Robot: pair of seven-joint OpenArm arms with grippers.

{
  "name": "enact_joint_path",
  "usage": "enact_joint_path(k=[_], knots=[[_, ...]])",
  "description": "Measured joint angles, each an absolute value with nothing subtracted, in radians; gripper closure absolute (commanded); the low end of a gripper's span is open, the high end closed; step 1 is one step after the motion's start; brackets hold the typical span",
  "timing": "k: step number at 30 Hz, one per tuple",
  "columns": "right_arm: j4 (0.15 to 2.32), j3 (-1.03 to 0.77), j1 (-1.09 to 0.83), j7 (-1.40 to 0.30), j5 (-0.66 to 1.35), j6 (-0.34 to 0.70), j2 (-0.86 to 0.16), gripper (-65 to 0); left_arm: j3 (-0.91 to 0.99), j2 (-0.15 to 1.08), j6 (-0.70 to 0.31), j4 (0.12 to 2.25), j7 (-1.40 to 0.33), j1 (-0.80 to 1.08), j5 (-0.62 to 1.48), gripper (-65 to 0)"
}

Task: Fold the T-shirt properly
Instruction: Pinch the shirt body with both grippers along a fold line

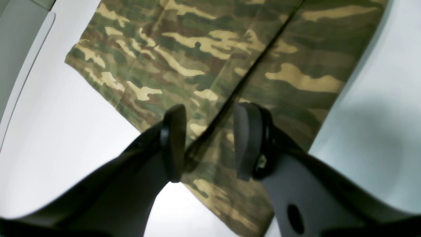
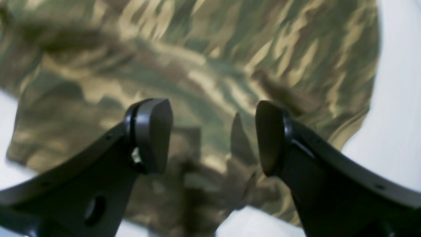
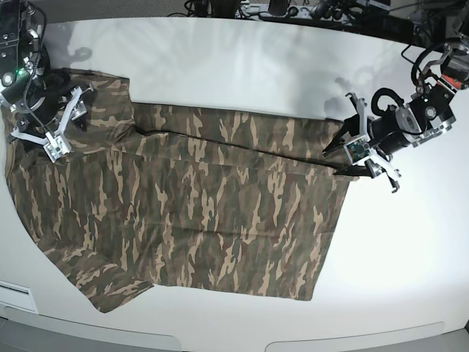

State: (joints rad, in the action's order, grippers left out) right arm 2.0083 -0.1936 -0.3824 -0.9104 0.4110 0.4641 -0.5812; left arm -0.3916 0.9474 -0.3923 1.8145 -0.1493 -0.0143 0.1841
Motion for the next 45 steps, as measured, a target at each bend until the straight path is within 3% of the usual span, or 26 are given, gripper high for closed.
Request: enact_joint_path(k=[3, 6, 8, 13, 23, 25, 29, 31, 45], knots=[[2.009, -0.194, -0.420, -0.958, 0.515, 0.569, -0.582, -42.0, -0.392, 0.947, -0.347, 1.814, -0.150, -0.014, 0.184, -25.2], [2.009, -0.194, -0.490, -0.961, 0.521, 0.605, -0.582, -42.0, -0.392, 0.946, -0.344, 1.814, -0.149, -0.017, 0.184, -25.2], [2.008, -0.194, -0.536, -0.949, 0.500, 0.606, -0.582, -42.0, -0.392, 0.947, -0.344, 1.814, -0.150, -0.017, 0.184, -25.2], [1.976, -0.196, -0.624, -0.736, 0.370, 0.526, -0.584, -42.0, -0.392, 0.945, -0.344, 1.814, -0.147, -0.017, 0.184, -25.2], [1.939, -0.199, -0.631, -0.759, 0.420, 0.577, -0.584, -41.8, -0.392, 0.945, -0.344, 1.814, -0.125, -0.017, 0.184, -25.2], [1.938, -0.199, -0.631, -0.763, 0.445, 0.585, -0.584, -35.8, -0.392, 0.945, -0.344, 1.814, -0.125, -0.017, 0.184, -25.2], [1.936, -0.199, -0.633, -0.770, 0.478, 0.596, -0.580, -9.1, -0.392, 0.912, -0.324, 1.814, -0.129, -0.017, 0.184, -25.2], [1.936, -0.198, -0.634, -0.770, 0.479, 0.563, -0.579, 0.0, -0.392, 0.889, -0.325, 1.814, -0.128, -0.017, 0.184, -25.2], [1.987, -0.198, -0.633, -0.767, 0.352, 0.455, -0.579, 0.0, -0.392, 0.847, -0.326, 1.813, -0.131, -0.017, 0.184, -25.2]])
